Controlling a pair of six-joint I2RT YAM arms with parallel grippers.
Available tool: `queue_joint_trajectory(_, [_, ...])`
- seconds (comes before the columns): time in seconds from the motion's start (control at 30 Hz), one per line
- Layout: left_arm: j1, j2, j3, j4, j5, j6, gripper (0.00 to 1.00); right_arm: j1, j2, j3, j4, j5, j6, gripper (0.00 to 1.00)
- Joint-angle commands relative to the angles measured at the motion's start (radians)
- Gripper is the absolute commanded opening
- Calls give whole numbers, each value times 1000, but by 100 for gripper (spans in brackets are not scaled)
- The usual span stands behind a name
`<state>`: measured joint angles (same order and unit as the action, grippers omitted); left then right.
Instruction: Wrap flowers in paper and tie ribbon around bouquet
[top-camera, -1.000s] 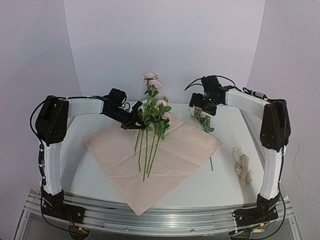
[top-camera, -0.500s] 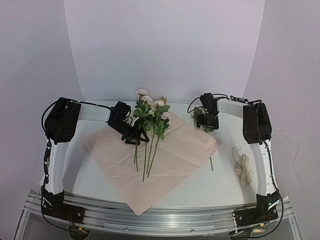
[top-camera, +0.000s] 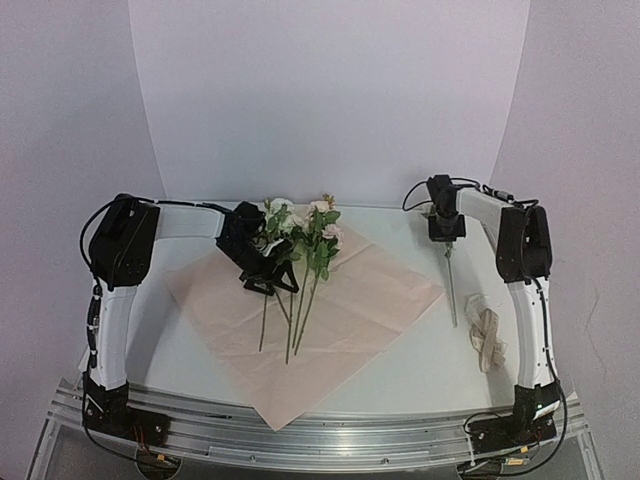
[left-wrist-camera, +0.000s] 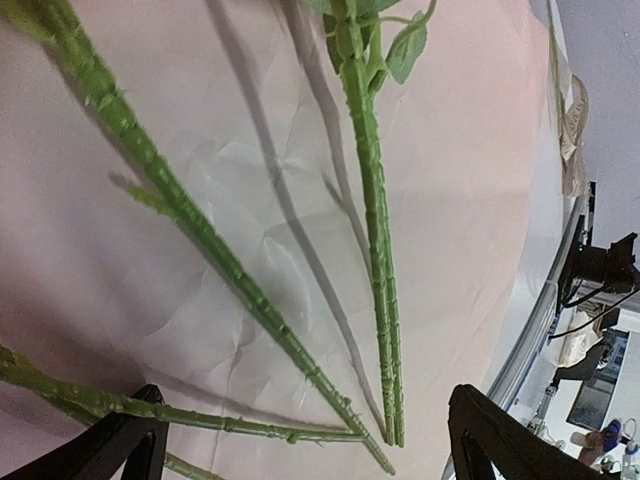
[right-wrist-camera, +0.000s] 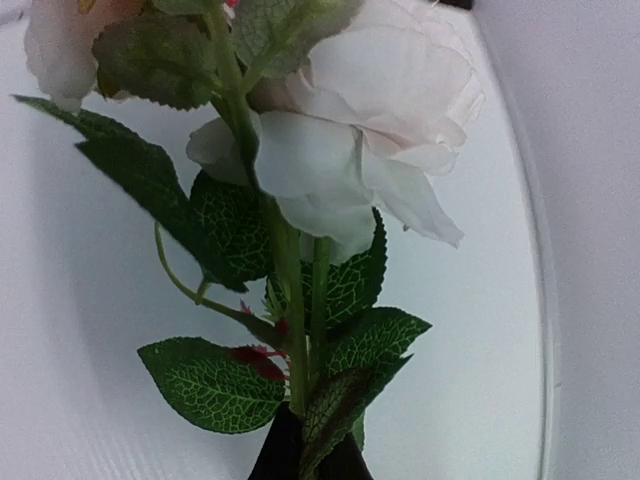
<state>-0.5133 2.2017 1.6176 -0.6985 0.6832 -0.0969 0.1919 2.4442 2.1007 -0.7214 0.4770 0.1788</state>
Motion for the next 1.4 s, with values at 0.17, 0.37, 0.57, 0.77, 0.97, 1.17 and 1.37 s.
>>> queue_joint_trajectory(0.17, [2,-91,191,-167,63,165,89,104,-376,160,2,169,-98,0])
queue_joint_trajectory(0.37, [60,-188,117,-119,-38,101,75,313,-471,-22,80,-235,320,0])
queue_joint_trajectory(0.57, [181,-196,-6,88,-243,-38,87,450,-254,-14,359,-511,523,0])
queue_joint_trajectory(0.77, [205,-41,76,145,-298,-68,96,482,-51,42,436,-495,613,0])
queue_joint_trajectory(0.97, [189,119,169,218,-386,-31,87,482,73,61,446,-481,612,0])
queue_joint_trajectory(1.17, [98,139,154,331,-378,32,63,480,117,79,454,-478,636,0])
queue_joint_trajectory(1.37, [43,144,139,335,-326,13,50,460,146,129,459,-477,666,0])
